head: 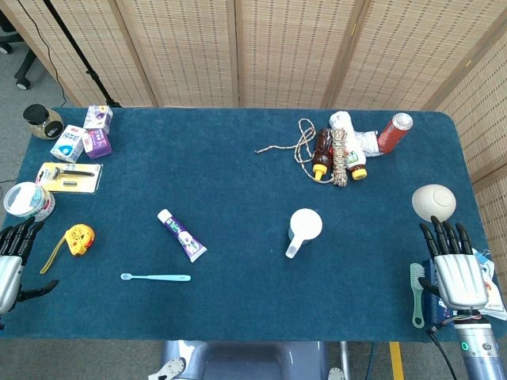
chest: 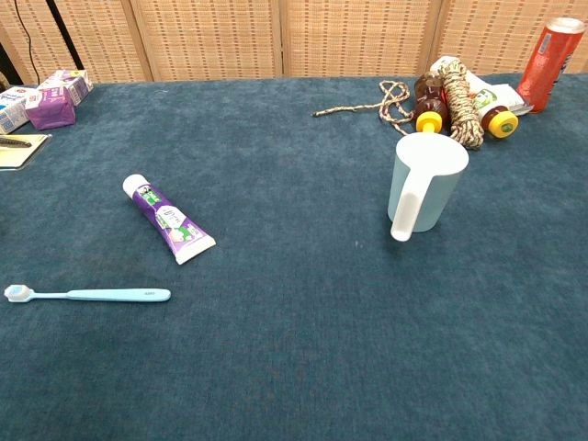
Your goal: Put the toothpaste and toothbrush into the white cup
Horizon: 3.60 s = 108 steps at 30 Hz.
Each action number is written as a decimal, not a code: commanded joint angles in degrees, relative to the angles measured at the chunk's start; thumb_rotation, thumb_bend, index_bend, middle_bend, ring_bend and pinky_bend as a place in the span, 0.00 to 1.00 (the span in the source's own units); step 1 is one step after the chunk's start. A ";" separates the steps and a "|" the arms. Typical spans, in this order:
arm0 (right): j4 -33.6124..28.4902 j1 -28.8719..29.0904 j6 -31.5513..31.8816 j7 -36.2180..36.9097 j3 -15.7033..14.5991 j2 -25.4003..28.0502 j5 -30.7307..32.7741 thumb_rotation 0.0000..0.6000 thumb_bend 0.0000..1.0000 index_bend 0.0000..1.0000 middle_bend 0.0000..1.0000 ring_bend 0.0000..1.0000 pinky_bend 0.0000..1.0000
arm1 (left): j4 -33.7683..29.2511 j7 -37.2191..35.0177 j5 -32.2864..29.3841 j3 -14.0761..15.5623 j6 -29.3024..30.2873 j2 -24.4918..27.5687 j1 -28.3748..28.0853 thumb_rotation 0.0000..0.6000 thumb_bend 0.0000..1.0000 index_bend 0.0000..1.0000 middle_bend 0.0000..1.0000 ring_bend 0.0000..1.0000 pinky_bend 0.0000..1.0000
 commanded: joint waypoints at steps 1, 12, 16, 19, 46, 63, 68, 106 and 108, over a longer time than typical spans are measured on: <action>0.98 0.39 -0.27 0.86 0.01 -0.54 -0.26 1.00 0.00 0.00 0.00 0.00 0.00 | -0.11 -0.06 0.10 0.06 0.16 0.07 0.06 1.00 0.05 0.00 0.00 0.00 0.00; 3.23 1.25 -0.67 2.80 -0.36 -2.12 -1.37 1.00 0.00 0.00 0.00 0.00 0.00 | -0.03 -0.46 -0.05 0.13 -0.04 0.25 -0.03 1.00 0.05 0.00 0.00 0.00 0.00; 3.03 1.72 -0.95 5.29 -0.81 -1.94 -2.55 1.00 0.00 0.00 0.00 0.00 0.00 | -0.28 -1.32 0.09 0.21 0.08 0.74 0.03 1.00 0.05 0.00 0.00 0.00 0.00; 2.76 2.54 -2.26 8.18 -1.24 -1.38 -3.31 1.00 0.00 0.00 0.00 0.00 0.00 | -0.47 -1.89 0.21 0.31 0.12 1.18 0.08 1.00 0.05 0.00 0.00 0.00 0.00; 11.34 28.51 -27.92 39.32 0.61 -4.38 -10.88 1.00 0.00 0.00 0.00 0.00 0.00 | -2.58 0.19 -1.77 0.23 -1.30 1.76 -0.23 1.00 0.05 0.00 0.00 0.00 0.00; 13.12 36.39 -36.89 40.38 -0.90 -6.61 -8.97 1.00 0.00 0.03 0.00 0.00 0.09 | -4.68 -2.20 -1.42 0.43 0.33 4.47 0.84 1.00 0.05 0.00 0.00 0.00 0.00; 14.46 36.75 -36.06 39.34 -0.68 -8.48 -7.96 1.00 0.10 0.20 0.13 0.05 0.26 | -5.03 -3.35 -1.00 0.73 1.26 5.09 1.55 1.00 0.05 0.00 0.00 0.00 0.00; 10.62 48.43 -40.62 22.23 11.28 -25.44 16.52 1.00 0.47 0.53 0.46 0.35 0.46 | -3.81 -7.30 0.06 1.23 0.43 6.15 1.43 1.00 0.05 0.00 0.00 0.00 0.00; 11.43 49.06 -39.99 20.54 11.82 -27.27 17.87 1.00 0.47 0.53 0.46 0.34 0.46 | -3.83 -7.16 0.08 1.27 0.37 6.13 1.41 1.00 0.05 0.00 0.00 0.00 0.00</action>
